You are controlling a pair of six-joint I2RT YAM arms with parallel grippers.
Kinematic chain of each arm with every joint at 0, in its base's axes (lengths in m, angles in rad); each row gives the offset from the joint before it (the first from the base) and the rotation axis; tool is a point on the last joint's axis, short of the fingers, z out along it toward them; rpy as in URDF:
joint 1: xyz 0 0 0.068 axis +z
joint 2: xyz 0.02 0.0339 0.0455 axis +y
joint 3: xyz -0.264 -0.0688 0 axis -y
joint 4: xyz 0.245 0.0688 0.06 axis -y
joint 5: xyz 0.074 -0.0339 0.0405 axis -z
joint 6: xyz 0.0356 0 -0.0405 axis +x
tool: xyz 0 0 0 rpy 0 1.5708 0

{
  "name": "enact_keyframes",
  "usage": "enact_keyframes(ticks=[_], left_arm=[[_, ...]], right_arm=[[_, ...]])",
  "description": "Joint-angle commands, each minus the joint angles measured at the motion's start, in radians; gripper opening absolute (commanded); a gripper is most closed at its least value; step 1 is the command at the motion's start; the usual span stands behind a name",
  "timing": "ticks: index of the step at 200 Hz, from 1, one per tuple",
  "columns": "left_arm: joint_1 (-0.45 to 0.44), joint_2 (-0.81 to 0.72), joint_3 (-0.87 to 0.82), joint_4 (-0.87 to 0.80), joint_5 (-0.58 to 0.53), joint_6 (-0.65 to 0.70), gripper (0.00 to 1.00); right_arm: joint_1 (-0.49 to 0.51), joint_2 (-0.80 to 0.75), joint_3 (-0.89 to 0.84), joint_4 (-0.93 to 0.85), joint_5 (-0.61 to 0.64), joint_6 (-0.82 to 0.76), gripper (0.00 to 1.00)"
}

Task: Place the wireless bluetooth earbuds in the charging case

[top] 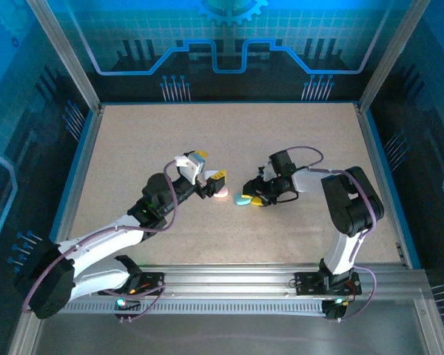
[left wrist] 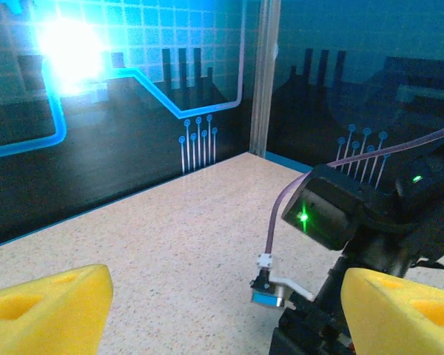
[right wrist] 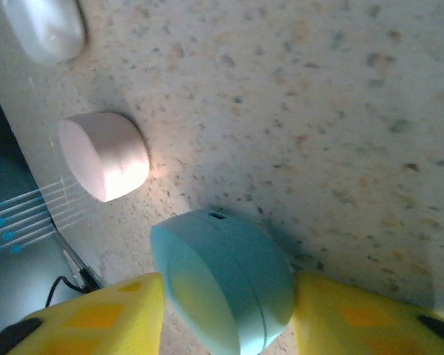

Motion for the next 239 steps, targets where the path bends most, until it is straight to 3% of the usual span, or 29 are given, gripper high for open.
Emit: enact_keyframes(ticks=[1,38,51,67,85,100,122,155,200,222,239], left_arm=[[0.014,-0.030,-0.008,-0.018,-0.072,0.012,0.82],[0.053,-0.049,-0.023,-0.078,-0.200,0.005,0.88],[0.091,-0.057,-0.029,-0.136,-0.290,-0.016,0.92],[0.152,-0.069,-0.036,-0.240,-0.395,-0.043,0.95],[0.242,-0.071,-0.050,-0.346,-0.498,-0.066,0.98],[0.327,-0.064,-0.088,-0.363,-0.507,-0.063,0.99],[0.426,-0.033,-0.139,-0.301,-0.457,-0.053,0.99],[0.516,0.084,-0.176,-0.145,-0.340,-0.051,0.99],[0.568,0.261,-0.216,0.213,-0.214,-0.032,0.99],[0.608,0.379,-0.240,0.362,-0.124,-0.043,0.99],[0.613,0.482,-0.275,0.555,-0.115,-0.029,0.99]], right_arm=[[0.001,-0.072,-0.012,-0.123,0.092,-0.041,0.55],[-0.026,-0.238,0.050,-0.314,0.260,-0.114,0.70],[-0.036,-0.335,0.076,-0.387,0.436,-0.150,0.72],[-0.039,-0.470,0.074,-0.404,0.747,-0.210,0.75],[-0.040,-0.604,-0.041,-0.233,1.076,-0.364,0.81],[-0.061,-0.661,-0.197,0.037,1.188,-0.566,0.89],[-0.145,-0.610,-0.350,0.320,1.101,-0.761,0.92],[-0.240,-0.483,-0.439,0.624,0.834,-0.797,0.91],[-0.308,-0.377,-0.463,0.836,0.486,-0.835,0.89],[-0.313,-0.299,-0.518,1.004,0.469,-0.835,0.90],[-0.318,-0.294,-0.479,0.939,0.537,-0.798,0.93]])
